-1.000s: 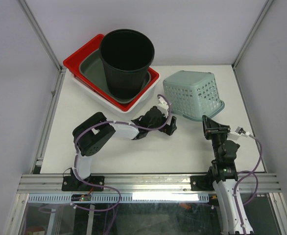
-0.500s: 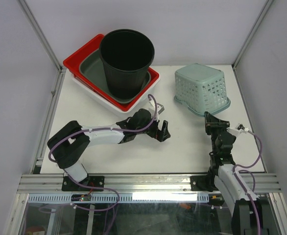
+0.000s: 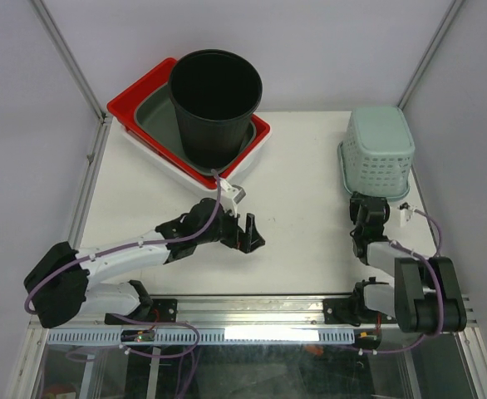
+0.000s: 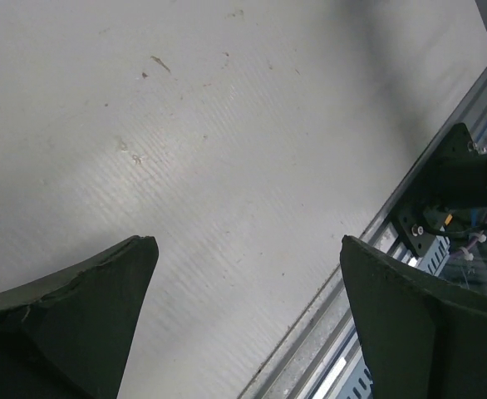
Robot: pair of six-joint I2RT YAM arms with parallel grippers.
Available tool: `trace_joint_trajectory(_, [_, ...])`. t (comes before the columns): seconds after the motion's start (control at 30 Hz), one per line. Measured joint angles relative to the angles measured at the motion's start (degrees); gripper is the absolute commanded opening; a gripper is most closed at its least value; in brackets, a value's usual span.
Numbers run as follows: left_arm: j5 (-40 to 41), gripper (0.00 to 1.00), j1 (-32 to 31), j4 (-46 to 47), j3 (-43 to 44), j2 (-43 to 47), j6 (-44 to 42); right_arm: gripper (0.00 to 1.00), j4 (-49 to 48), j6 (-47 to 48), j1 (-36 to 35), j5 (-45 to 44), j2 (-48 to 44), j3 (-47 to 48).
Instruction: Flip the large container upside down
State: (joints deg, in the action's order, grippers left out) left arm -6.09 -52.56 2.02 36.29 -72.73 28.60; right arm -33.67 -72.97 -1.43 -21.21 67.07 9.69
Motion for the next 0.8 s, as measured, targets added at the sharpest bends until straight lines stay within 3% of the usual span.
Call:
trace_joint_trajectory(0.03, [0.20, 0.99, 0.42, -0.74, -0.44, 1.64, 0.48, 0.45, 2.01, 0.07, 0.13, -0.44, 1.90, 2.32])
trace_joint_trajectory(0.07, [0.33, 0.99, 1.01, -1.20, -0.68, 2.86, 0.79, 0.65, 4.22, 0.07, 0.22, -0.70, 3.17, 4.35])
trace_joint_trajectory(0.17, [1.27, 0.99, 3.28, -2.91, -0.72, 5.73, 1.31, 0.96, 10.84, -1.95, 0.31, -2.14, 4.15, 8.98])
trace_joint_trajectory(0.2, [1.60, 0.99, 4.02, -3.82, -0.72, 6.54, 1.40, 0.99, 12.79, -2.62, 0.39, -2.80, 3.93, 10.12])
trace_joint_trajectory(0.5, [0.87, 0.99, 9.35, -7.65, -0.85, 11.58, 1.49, 0.99, 33.31, -4.00, 1.68, -7.17, -7.89, 11.93])
trace_joint_trajectory(0.67, [1.05, 0.99, 11.76, -9.33, -0.87, 15.54, 1.44, 1.00, 40.00, 4.04, 1.84, -7.23, -18.14, 13.99])
trace_joint_trajectory(0.8, [1.77, 0.99, 11.78, -12.76, -0.37, 18.62, 1.40, 1.00, 41.31, 11.85, 1.84, -2.47, -24.63, 15.93])
